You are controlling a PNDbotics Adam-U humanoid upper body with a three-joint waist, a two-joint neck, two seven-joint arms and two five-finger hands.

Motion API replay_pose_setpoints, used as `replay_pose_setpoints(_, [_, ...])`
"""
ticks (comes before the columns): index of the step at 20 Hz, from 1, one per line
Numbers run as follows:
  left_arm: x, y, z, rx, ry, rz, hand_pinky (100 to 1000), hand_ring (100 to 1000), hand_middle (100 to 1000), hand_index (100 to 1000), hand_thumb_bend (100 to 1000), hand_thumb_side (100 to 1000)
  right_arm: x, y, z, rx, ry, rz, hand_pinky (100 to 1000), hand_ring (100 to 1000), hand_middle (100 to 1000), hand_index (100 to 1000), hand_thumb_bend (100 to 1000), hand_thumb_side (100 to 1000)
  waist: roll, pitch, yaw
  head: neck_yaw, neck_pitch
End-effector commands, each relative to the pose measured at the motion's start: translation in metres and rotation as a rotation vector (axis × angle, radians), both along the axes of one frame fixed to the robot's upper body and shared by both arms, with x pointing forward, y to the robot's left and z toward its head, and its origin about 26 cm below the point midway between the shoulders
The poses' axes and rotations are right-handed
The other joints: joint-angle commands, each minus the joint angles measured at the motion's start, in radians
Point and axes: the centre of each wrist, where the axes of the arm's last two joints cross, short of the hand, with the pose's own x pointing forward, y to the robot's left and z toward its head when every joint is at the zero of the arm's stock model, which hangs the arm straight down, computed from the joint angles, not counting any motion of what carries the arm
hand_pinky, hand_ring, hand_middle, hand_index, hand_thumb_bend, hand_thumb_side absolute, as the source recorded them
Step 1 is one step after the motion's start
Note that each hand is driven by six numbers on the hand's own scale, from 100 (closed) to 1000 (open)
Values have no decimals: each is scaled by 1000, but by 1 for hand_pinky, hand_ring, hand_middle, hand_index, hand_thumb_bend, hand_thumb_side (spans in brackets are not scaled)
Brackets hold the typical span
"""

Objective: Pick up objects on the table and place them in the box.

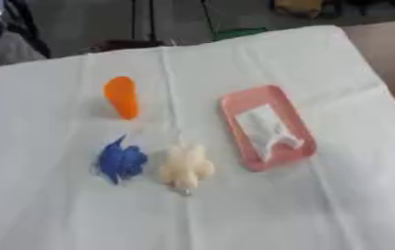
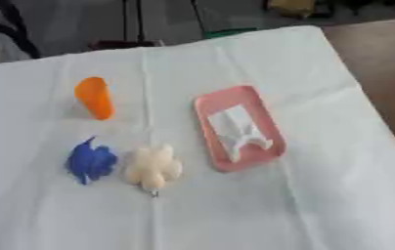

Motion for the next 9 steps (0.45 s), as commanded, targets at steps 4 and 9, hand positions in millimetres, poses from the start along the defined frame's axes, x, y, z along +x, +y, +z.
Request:
replay_pose_setpoints(4, [-4, 4, 0, 3, 2, 22, 707, 750, 747, 885, 227, 651, -2, -3, 8, -15, -21, -14, 550, 522, 811, 718, 100, 774, -6, -19, 6, -4, 5])
replay_pose_setpoints(9, [-5, 5, -4, 7, 19, 35, 708, 750, 747, 885, 213, 666, -2, -3, 7, -16, -21, -16, 550, 521, 812, 718, 100, 774, -6, -18, 7, -6, 6])
